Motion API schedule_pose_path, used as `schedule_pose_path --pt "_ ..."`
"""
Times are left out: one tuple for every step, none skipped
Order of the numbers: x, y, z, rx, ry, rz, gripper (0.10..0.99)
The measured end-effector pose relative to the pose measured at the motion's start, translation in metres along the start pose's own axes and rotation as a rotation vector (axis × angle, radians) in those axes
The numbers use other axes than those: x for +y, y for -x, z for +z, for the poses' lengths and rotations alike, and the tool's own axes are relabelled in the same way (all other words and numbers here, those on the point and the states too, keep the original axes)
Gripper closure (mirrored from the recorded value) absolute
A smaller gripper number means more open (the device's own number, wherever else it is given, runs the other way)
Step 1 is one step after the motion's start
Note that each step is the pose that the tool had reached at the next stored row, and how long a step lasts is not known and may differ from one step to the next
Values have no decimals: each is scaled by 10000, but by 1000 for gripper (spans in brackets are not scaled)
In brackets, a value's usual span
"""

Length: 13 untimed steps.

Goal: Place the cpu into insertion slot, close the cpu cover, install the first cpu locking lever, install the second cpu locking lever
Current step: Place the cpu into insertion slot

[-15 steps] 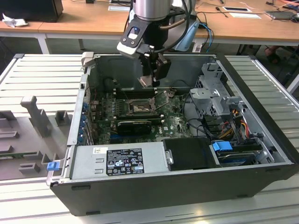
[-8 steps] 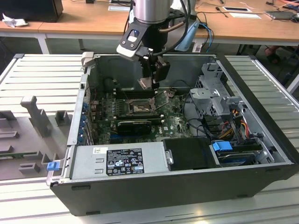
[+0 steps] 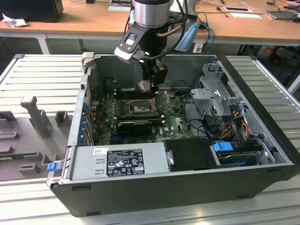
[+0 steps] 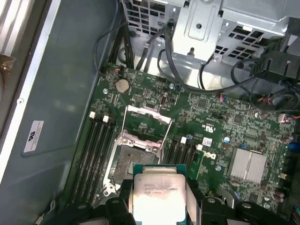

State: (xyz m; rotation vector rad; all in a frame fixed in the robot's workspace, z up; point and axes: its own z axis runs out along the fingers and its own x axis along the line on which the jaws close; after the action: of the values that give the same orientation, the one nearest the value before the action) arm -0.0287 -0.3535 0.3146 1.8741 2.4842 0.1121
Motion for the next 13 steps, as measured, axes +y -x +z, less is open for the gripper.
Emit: schedule_pose_path --pt "-3 -1 4 -1 -1 4 549" --pt "-5 -1 12 -1 -1 10 549" --pt "-8 -2 16 -1 0 17 549" --pt "-9 -2 19 -2 -1 21 549" --pt "-12 -3 25 -3 0 30 549" --pt "-15 -3 30 -2 0 34 549" --pt "-16 -3 34 -3 0 37 549" --pt "-16 -3 38 -3 0 45 549" --pt "-17 -3 42 -3 0 53 549" --pt "-17 -3 44 -6 -2 65 549" --pt "-17 -3 46 -7 -2 73 549" --pt "-18 -3 49 -6 0 84 549" --pt "-18 -3 51 -6 0 93 549"
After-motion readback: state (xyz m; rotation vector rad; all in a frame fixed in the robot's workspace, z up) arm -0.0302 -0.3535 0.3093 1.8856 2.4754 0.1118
